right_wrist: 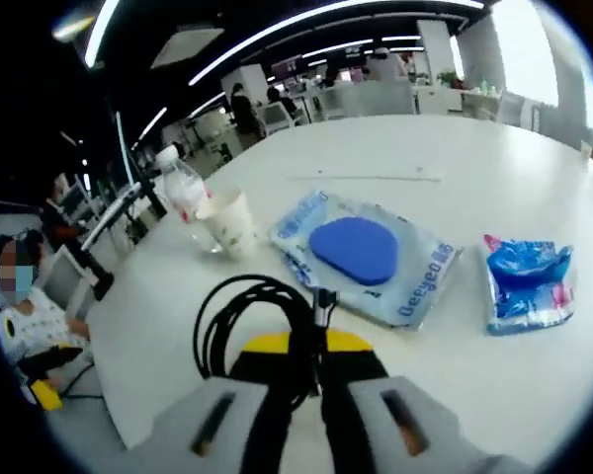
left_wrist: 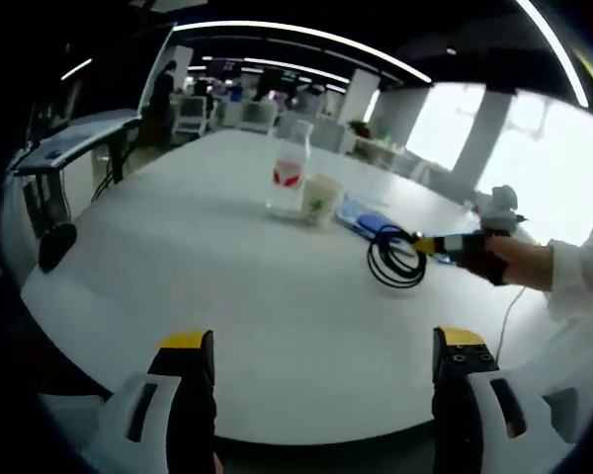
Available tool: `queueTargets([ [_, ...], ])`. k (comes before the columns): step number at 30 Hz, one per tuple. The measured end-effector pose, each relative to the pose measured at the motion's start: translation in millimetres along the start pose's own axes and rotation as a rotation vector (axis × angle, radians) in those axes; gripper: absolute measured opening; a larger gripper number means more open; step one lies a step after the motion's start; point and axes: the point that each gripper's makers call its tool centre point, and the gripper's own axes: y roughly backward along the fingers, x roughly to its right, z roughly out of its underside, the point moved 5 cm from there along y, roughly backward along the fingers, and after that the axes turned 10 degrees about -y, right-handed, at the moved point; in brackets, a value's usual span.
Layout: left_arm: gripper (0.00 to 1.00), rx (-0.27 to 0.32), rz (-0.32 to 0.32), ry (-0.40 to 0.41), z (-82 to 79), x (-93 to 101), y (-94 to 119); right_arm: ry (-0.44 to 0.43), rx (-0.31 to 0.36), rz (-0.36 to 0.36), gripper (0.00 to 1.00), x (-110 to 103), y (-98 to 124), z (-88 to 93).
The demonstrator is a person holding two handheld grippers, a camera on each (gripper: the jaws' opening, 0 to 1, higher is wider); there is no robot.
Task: Arrange the tabletop items into an orderly group along one side of the table until the central work area is clear of visible clutter.
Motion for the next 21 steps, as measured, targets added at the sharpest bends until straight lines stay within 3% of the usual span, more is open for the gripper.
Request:
queueTargets([
  [10,0.88,0.001,0.018,-0.012,0.0,3.4,-1,-0.065,0.086,-0.045,0.05,0,43,-21.0],
  [14,0.88,-0.001,0.026,-0.015,0.5,4.7,-2,-0.078,0.096,-0.027,0.05,4,60,-19.0],
  [21,0.88,-0.015,0.031,-0.013,2.7,4.7,-4,-0.128,0.096,0.032,0.06,29,80,-12.1],
])
